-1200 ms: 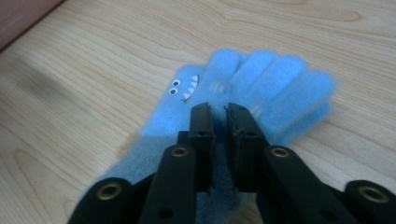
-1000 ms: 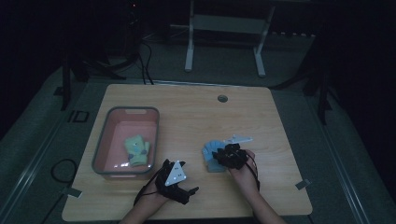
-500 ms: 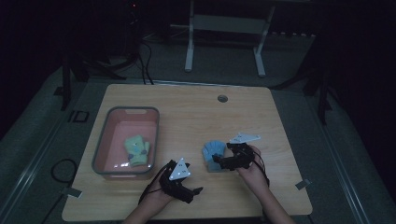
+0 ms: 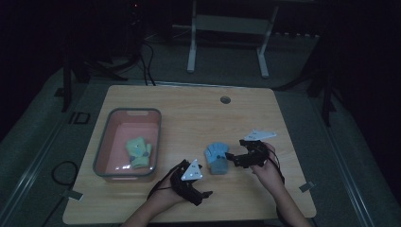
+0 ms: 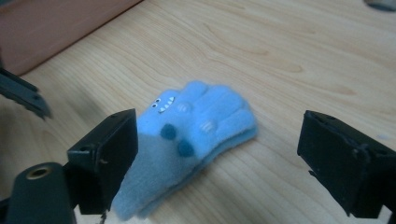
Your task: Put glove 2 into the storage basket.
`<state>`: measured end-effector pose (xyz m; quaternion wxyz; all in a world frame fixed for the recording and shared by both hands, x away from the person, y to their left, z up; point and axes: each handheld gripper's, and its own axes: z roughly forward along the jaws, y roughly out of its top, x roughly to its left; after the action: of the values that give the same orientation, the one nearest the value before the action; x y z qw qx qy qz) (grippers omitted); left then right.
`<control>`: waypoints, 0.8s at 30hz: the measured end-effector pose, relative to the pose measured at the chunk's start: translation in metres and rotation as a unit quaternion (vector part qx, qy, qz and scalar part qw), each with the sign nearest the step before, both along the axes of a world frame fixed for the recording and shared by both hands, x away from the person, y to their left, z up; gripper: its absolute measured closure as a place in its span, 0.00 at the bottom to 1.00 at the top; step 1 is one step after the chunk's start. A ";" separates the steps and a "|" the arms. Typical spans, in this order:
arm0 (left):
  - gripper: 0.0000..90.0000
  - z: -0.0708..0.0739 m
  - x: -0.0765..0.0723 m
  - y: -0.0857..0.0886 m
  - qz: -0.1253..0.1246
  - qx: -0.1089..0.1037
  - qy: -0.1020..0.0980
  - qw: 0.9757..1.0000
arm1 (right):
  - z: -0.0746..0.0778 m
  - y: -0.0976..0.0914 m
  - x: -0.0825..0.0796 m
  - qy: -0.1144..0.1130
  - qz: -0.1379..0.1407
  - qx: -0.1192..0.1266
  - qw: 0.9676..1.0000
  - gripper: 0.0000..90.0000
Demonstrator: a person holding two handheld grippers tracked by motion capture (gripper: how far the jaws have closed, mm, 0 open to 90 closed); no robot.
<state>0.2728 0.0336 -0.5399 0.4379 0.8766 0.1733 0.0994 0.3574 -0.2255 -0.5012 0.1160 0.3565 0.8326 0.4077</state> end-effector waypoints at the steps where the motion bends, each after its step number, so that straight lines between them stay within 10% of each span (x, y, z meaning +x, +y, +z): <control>1: 0.06 0.001 0.002 -0.002 -0.005 0.004 0.000 1.000 | 0.000 -0.001 0.001 0.005 -0.001 0.000 1.000 0.14; 17: 0.16 0.009 0.031 -0.036 -0.044 0.041 -0.043 0.997 | -0.015 0.014 0.028 0.051 0.000 0.032 0.998 0.12; 24: 0.34 0.002 0.038 -0.045 -0.068 0.074 -0.075 0.992 | -0.022 0.029 0.041 0.044 0.000 -0.006 0.999 0.34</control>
<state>0.3103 -0.0112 -0.5384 0.3894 0.9064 0.0724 0.1471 0.3986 -0.1961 -0.5234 0.0811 0.3731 0.8394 0.3868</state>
